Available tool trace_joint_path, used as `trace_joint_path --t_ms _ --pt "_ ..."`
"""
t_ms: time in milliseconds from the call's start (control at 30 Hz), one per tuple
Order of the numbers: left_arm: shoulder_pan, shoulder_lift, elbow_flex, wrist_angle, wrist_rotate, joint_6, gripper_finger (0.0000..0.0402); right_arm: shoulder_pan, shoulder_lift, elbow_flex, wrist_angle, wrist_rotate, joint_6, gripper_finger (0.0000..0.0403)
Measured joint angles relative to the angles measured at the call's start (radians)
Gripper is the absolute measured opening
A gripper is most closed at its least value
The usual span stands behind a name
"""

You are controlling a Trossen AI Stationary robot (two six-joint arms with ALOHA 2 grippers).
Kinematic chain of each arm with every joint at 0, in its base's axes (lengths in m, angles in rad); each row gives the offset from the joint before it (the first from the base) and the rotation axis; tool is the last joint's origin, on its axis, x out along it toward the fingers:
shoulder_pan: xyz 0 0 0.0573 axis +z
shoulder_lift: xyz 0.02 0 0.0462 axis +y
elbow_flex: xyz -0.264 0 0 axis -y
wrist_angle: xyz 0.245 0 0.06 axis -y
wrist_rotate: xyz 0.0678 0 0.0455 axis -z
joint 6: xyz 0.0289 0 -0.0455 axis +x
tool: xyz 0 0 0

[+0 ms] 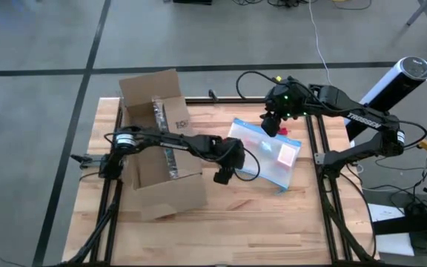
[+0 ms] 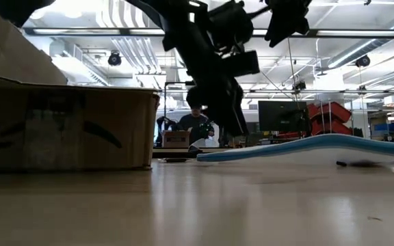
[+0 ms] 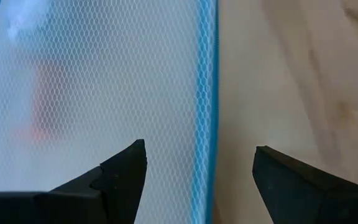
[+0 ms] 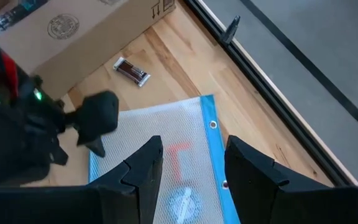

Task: Unpack boxes
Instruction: Open the blue transparent zip bag

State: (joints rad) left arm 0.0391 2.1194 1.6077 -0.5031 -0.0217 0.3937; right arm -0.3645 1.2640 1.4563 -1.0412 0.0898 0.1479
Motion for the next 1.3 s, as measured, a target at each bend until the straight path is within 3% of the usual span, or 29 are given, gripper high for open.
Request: trace_joint_path --t_ms 133,367,533,667,867,1067,1300 --pt "-0.009 0.033 0.000 0.037 -0.067 0.017 0.0265 0.000 0.000 0.000 0.023 0.000 0.012 0.0144" --pt "-0.010 0.086 0.000 0.067 -0.078 0.017 0.0262 0.000 0.000 0.000 0.051 0.001 0.036 0.0151" --pt "-0.011 0.111 0.003 0.055 -0.140 -0.007 0.0252 0.000 0.000 0.000 0.052 0.000 0.036 0.0148" --pt "-0.011 0.111 0.003 0.044 -0.143 -0.038 0.0191 0.000 0.000 0.000 0.053 0.000 0.035 0.0144" --pt "-0.010 0.109 0.002 0.010 -0.148 -0.063 0.0024 0.000 0.000 0.000 0.057 0.000 0.034 0.0139" --pt "-0.010 0.081 0.000 -0.072 -0.127 -0.099 0.0002 0.000 0.000 0.000 0.060 0.000 0.025 0.0143" --pt "-0.011 -0.060 0.062 -0.207 -0.100 -0.140 0.0001 0.000 -0.002 0.000 0.059 -0.012 0.017 0.0146"
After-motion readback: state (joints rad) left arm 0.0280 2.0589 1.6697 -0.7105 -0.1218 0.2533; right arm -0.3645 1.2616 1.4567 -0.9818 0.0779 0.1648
